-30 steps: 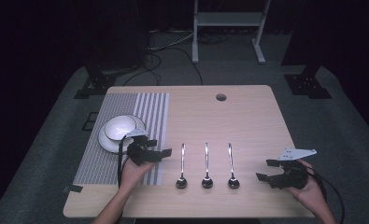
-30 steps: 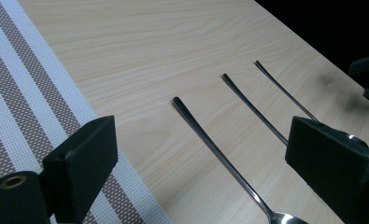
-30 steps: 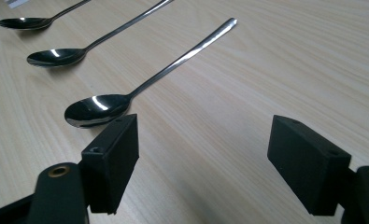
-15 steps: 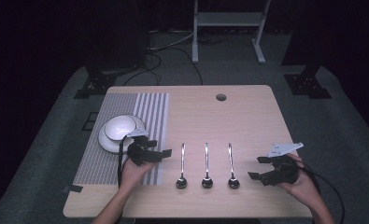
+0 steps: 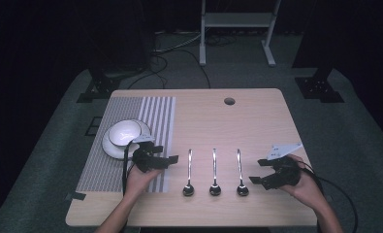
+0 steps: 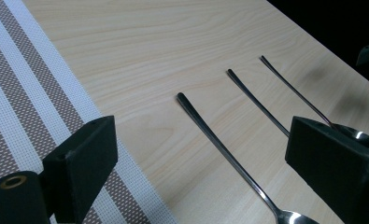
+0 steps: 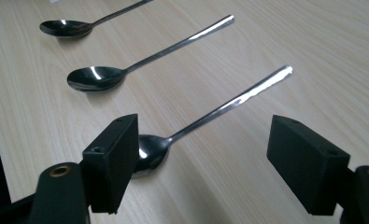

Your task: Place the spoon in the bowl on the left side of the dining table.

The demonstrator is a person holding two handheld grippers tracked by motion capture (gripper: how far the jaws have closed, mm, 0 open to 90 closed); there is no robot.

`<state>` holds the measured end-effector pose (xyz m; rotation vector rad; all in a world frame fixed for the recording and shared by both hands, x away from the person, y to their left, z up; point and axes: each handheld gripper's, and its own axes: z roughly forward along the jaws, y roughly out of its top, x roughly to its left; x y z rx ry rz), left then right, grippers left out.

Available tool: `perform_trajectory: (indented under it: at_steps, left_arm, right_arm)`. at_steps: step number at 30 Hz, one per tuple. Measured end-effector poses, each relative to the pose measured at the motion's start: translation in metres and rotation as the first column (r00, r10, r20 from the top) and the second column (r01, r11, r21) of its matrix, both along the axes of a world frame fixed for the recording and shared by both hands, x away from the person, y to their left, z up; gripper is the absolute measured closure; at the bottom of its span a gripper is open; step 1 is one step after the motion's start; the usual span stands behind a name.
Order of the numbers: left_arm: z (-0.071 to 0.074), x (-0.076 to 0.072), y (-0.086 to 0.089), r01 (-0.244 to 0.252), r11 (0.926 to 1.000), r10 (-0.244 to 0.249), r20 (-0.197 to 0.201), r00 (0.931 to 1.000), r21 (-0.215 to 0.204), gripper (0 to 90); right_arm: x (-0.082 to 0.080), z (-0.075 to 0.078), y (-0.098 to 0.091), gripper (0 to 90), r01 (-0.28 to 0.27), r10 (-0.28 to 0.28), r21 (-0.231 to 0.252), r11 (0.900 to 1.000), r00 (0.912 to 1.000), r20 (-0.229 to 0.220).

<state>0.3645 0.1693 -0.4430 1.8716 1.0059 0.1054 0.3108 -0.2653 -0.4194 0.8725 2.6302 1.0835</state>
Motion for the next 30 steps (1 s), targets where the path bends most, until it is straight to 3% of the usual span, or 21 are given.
perform_trajectory:
  at_steps: [16, 24, 30]
  left_arm:
    - [0.000, 0.001, 0.001, -0.001, 0.9998, 0.001, -0.009, 1.0000, -0.018, 8.4]
    - [0.000, 0.002, 0.004, -0.006, 0.9997, 0.006, -0.010, 0.9999, -0.024, 8.3]
    - [-0.001, 0.003, 0.005, -0.008, 0.9996, 0.007, -0.022, 0.9997, -0.028, 8.4]
  right_arm:
    - [0.007, 0.010, 0.043, 24.8, -0.119, 0.120, -0.065, 0.9908, 0.9928, 0.005]
    - [0.012, 0.013, 0.066, 24.9, -0.185, 0.186, -0.121, 0.9754, 0.9826, -0.004]
    - [0.014, 0.012, 0.087, 26.8, -0.242, 0.244, -0.178, 0.9538, 0.9696, -0.010]
